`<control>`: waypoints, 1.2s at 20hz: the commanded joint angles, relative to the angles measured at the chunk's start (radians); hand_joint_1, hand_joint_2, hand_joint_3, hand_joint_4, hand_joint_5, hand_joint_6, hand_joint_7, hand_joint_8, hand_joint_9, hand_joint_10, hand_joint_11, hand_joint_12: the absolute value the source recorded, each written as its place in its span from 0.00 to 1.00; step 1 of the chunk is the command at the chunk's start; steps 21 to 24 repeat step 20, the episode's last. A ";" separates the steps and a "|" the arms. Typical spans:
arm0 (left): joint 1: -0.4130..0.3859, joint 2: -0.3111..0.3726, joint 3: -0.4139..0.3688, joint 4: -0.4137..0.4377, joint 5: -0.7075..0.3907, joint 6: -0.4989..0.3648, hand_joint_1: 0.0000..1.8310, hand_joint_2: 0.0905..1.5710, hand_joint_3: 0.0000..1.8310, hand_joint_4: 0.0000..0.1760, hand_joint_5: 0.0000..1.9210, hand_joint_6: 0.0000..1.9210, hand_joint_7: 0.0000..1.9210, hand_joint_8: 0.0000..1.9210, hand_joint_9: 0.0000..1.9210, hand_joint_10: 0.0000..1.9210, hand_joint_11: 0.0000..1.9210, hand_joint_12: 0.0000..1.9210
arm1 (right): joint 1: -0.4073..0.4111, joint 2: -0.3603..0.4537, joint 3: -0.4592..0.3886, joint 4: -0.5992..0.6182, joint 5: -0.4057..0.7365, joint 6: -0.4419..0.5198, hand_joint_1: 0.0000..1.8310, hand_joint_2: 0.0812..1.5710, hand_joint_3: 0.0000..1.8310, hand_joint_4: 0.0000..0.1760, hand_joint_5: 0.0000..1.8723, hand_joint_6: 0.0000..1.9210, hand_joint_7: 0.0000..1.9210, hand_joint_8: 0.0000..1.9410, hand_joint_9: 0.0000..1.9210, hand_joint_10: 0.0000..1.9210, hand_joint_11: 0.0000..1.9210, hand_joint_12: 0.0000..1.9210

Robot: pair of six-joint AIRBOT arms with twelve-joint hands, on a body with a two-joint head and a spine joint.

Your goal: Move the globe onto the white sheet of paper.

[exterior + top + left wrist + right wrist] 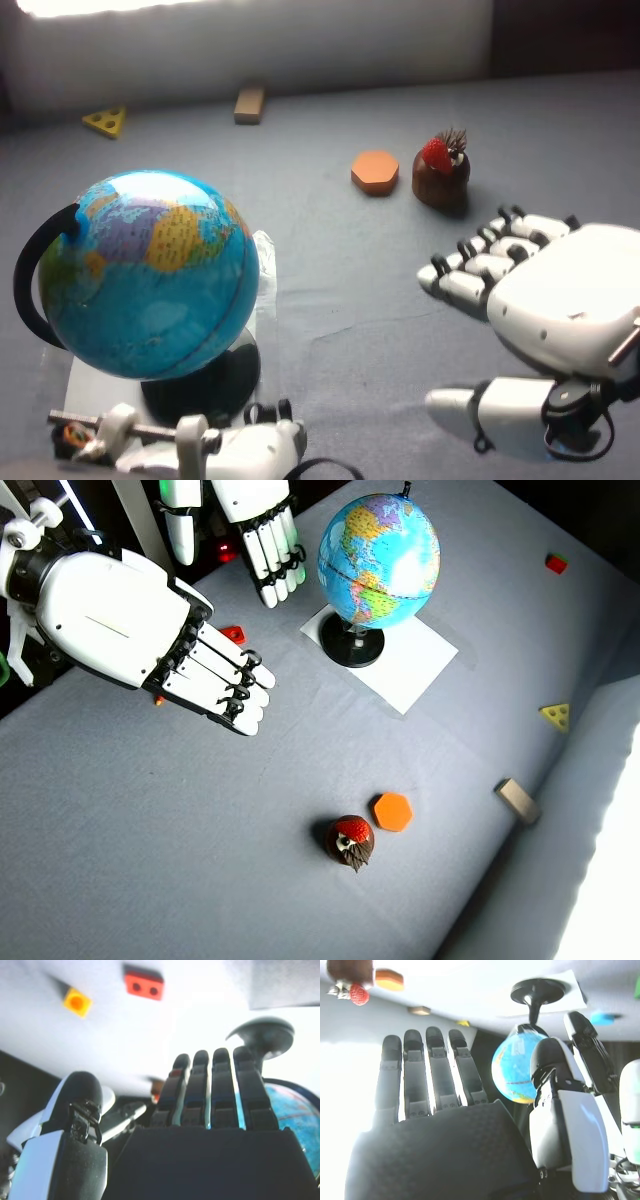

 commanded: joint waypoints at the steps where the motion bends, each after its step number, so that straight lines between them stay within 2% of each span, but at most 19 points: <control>1: -0.019 -0.005 0.007 0.043 -0.006 0.008 0.00 0.76 0.00 0.00 0.00 0.00 0.00 0.00 0.00 0.00 0.00 0.00 | 0.020 -0.001 -0.004 -0.031 -0.015 -0.011 0.00 0.76 0.00 0.00 0.10 0.01 0.10 0.00 0.08 0.00 0.00 0.14; 2: -0.035 -0.006 0.012 0.029 -0.013 0.019 0.00 0.76 0.00 0.00 0.01 0.01 0.02 0.01 0.00 0.00 0.00 0.00 | 0.029 -0.004 -0.004 -0.020 -0.009 -0.013 0.00 0.76 0.00 0.00 0.13 0.02 0.12 0.01 0.09 0.01 0.00 0.16; 4: -0.069 -0.008 0.020 0.014 -0.023 0.031 0.00 0.75 0.00 0.00 0.05 0.01 0.05 0.01 0.02 0.01 0.00 0.00 | 0.041 -0.013 -0.004 -0.020 -0.003 -0.013 0.00 0.76 0.00 0.00 0.21 0.04 0.20 0.02 0.15 0.02 0.00 0.31; 7: -0.104 -0.014 0.031 -0.004 -0.036 0.059 0.00 0.76 0.00 0.00 0.14 0.01 0.19 0.01 0.13 0.02 0.01 0.01 | 0.050 -0.017 -0.004 -0.020 0.007 0.000 0.00 0.79 0.01 0.00 0.36 0.10 0.36 0.05 0.32 0.08 0.00 0.70; 8: -0.106 -0.014 0.031 -0.004 -0.036 0.059 0.00 0.77 0.00 0.00 0.17 0.01 0.23 0.01 0.17 0.01 0.00 0.07 | 0.052 -0.017 -0.004 -0.020 0.007 0.005 0.00 0.81 0.00 0.00 0.37 0.19 0.41 0.05 0.34 0.18 0.04 0.76; 9: -0.107 -0.014 0.031 -0.004 -0.036 0.059 0.00 0.78 0.00 0.00 0.23 0.01 0.29 0.01 0.23 0.02 0.00 0.24 | 0.054 -0.017 -0.005 -0.020 0.006 0.006 0.00 0.83 0.00 0.00 0.34 0.38 0.47 0.09 0.34 0.38 0.09 0.83; 10: -0.106 -0.013 0.031 -0.006 -0.036 0.062 0.00 0.80 0.00 0.00 0.28 0.03 0.35 0.02 0.29 0.05 0.00 0.50 | 0.058 -0.017 -0.007 -0.020 0.006 0.006 0.00 0.85 0.00 0.00 0.34 0.55 0.48 0.25 0.35 0.56 0.15 0.89; 11: -0.105 -0.013 0.030 -0.007 -0.037 0.065 0.00 0.83 0.00 0.00 0.34 0.08 0.42 0.08 0.30 0.32 0.05 0.71 | 0.062 -0.017 -0.009 -0.020 0.004 0.006 0.03 0.86 0.00 0.00 0.36 0.67 0.46 0.50 0.37 0.73 0.23 0.96; 12: -0.105 -0.013 0.030 -0.006 -0.039 0.067 0.00 0.85 0.00 0.00 0.35 0.24 0.40 0.34 0.29 0.61 0.13 0.86 | 0.066 -0.017 -0.011 -0.020 0.000 0.005 0.09 0.86 0.00 0.00 0.38 0.77 0.45 0.70 0.39 0.86 0.30 0.99; 13: -0.106 -0.013 0.030 -0.004 -0.040 0.067 0.08 0.88 0.00 0.00 0.37 0.52 0.45 0.63 0.41 0.82 0.31 0.97 | 0.069 -0.017 -0.013 -0.020 -0.002 0.004 0.16 0.88 0.00 0.00 0.42 0.86 0.50 0.82 0.47 0.94 0.42 1.00; 14: -0.109 -0.013 0.031 -0.004 -0.044 0.067 0.17 0.89 0.00 0.00 0.42 0.70 0.49 0.80 0.51 0.92 0.45 0.99 | 0.070 -0.018 -0.013 -0.020 -0.002 0.002 0.21 0.90 0.01 0.00 0.46 0.90 0.53 0.90 0.53 0.99 0.53 1.00; 15: -0.113 -0.013 0.032 -0.006 -0.049 0.067 0.24 0.90 0.00 0.00 0.46 0.80 0.52 0.89 0.55 0.97 0.52 1.00 | 0.070 -0.018 -0.013 -0.020 -0.002 0.000 0.28 0.92 0.01 0.00 0.50 0.97 0.56 0.97 0.59 1.00 0.62 1.00; 16: -0.115 -0.013 0.033 -0.006 -0.050 0.067 0.30 0.91 0.00 0.00 0.47 0.89 0.53 0.97 0.58 0.99 0.57 1.00 | 0.072 -0.019 -0.013 -0.020 -0.002 -0.002 0.35 0.93 0.01 0.00 0.52 0.99 0.58 0.99 0.63 1.00 0.67 1.00; 17: -0.116 -0.013 0.034 -0.006 -0.050 0.067 0.36 0.92 0.00 0.00 0.48 0.96 0.55 0.99 0.61 1.00 0.60 1.00 | 0.073 -0.019 -0.013 -0.020 -0.003 -0.002 0.39 0.93 0.01 0.00 0.54 1.00 0.59 1.00 0.66 1.00 0.70 1.00; 19: -0.117 -0.012 0.034 -0.006 -0.050 0.073 0.38 0.93 0.00 0.00 0.48 1.00 0.58 1.00 0.64 1.00 0.61 1.00 | 0.076 -0.020 -0.013 -0.024 -0.003 -0.006 0.41 0.92 0.01 0.00 0.55 1.00 0.60 1.00 0.67 1.00 0.71 1.00; 24: -0.119 -0.012 0.030 -0.006 -0.050 0.077 0.39 0.93 0.00 0.00 0.48 1.00 0.58 1.00 0.64 1.00 0.61 1.00 | 0.076 -0.021 -0.013 -0.028 -0.003 -0.006 0.42 0.92 0.01 0.00 0.55 1.00 0.60 1.00 0.67 1.00 0.72 1.00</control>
